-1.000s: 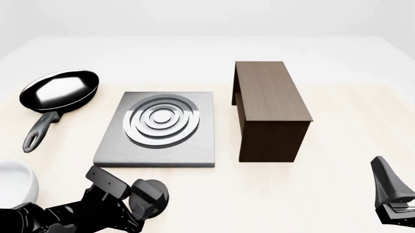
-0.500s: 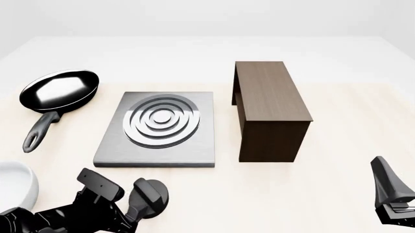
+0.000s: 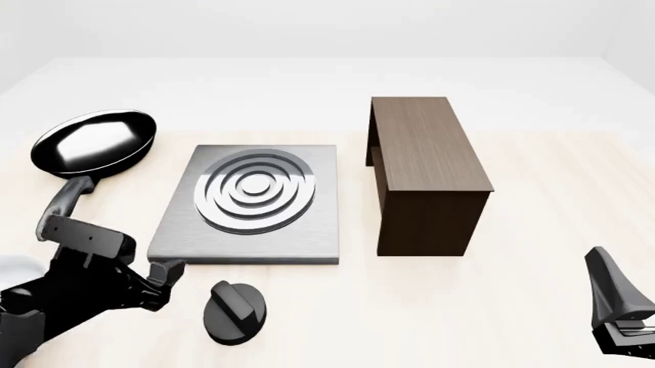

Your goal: Turn on the stove.

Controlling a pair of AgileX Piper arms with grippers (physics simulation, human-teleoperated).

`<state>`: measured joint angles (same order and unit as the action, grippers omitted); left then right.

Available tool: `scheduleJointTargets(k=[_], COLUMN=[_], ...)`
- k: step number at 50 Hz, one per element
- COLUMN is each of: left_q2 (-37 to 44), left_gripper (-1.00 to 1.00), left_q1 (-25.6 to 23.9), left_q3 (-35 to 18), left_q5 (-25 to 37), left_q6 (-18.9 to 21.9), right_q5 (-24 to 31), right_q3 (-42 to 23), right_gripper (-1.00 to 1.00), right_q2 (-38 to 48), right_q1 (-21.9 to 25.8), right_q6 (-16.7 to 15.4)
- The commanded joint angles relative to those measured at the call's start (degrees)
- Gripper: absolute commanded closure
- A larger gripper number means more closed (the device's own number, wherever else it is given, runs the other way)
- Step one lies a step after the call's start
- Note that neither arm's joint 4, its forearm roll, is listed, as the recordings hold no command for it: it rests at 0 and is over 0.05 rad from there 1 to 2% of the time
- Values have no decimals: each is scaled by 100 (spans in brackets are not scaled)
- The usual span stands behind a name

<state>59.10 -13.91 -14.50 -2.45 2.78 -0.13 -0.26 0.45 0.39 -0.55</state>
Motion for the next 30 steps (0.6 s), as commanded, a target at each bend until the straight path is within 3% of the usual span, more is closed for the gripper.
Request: scheduleJointTargets(k=[1,30], left_q2=[-455,-38], left_gripper=[-100,-100], left_q1=[814,1319], left_q3=[-755,-1092], left_q5=[701,478], left_q6=[78,7], right_q5=[0,0], right_q3=[0,0], right_gripper=[-100,-100], right_q2=[0,0], right_q1=[2,5], right_q6=[-3,-5])
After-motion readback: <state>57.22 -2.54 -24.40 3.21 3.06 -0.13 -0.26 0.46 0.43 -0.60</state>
